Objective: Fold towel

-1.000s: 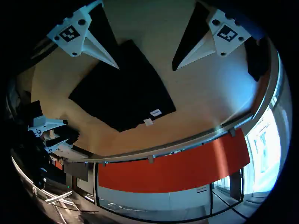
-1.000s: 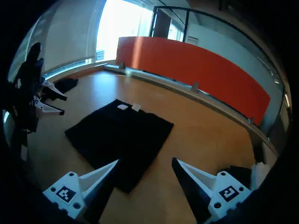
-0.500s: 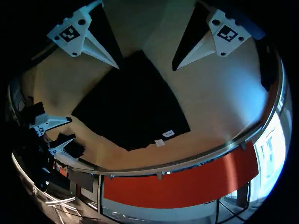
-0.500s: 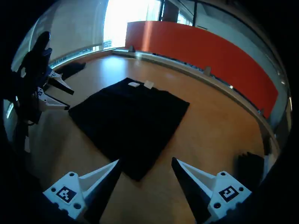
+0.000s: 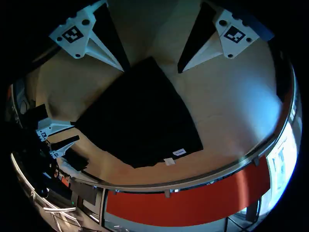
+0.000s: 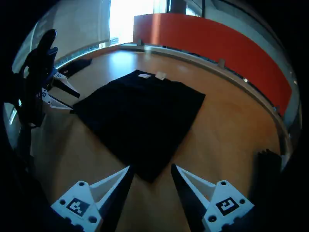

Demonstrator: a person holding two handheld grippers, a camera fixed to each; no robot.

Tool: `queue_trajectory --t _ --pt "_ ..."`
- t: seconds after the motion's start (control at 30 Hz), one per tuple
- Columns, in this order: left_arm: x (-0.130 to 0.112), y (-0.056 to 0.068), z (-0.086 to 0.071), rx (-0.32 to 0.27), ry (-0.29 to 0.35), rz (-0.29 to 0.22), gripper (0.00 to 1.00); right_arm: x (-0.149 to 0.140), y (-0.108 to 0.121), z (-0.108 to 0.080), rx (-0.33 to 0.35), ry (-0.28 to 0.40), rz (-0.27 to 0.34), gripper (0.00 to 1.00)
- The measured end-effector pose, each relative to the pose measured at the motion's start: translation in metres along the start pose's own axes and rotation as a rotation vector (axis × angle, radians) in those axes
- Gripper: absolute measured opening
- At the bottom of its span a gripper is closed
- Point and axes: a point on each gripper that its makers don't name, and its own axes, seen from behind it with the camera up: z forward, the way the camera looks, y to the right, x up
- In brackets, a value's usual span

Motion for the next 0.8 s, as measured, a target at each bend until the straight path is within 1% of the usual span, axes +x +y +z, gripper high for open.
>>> queue_trajectory --t 0.33,0.43,0.47,0.5,0.63,0.8 --pt "-0.002 0.006 0.001 -0.006 -0.013 0.019 0.79 -0.013 0.000 0.000 0.023 -0.036 -0.014 0.54" --pt "-0.004 0.006 0.001 -0.001 -0.018 0.019 0.74 -0.013 -0.003 0.000 0.040 -0.038 -0.009 0.46" --pt "-0.005 0.006 0.001 0.002 -0.019 0.019 0.72 -0.013 -0.004 0.000 0.046 -0.039 -0.007 0.41" --pt "-0.005 0.006 0.001 0.006 -0.021 0.019 0.70 -0.013 -0.005 0.000 0.052 -0.040 -0.005 0.36" --pt "-0.006 0.002 0.001 0.023 -0.026 0.021 0.62 -0.012 -0.007 0.000 0.061 -0.040 -0.004 0.25" --pt "-0.006 0.000 0.001 0.032 -0.030 0.018 0.54 -0.012 -0.009 -0.001 0.061 -0.038 -0.009 0.21"
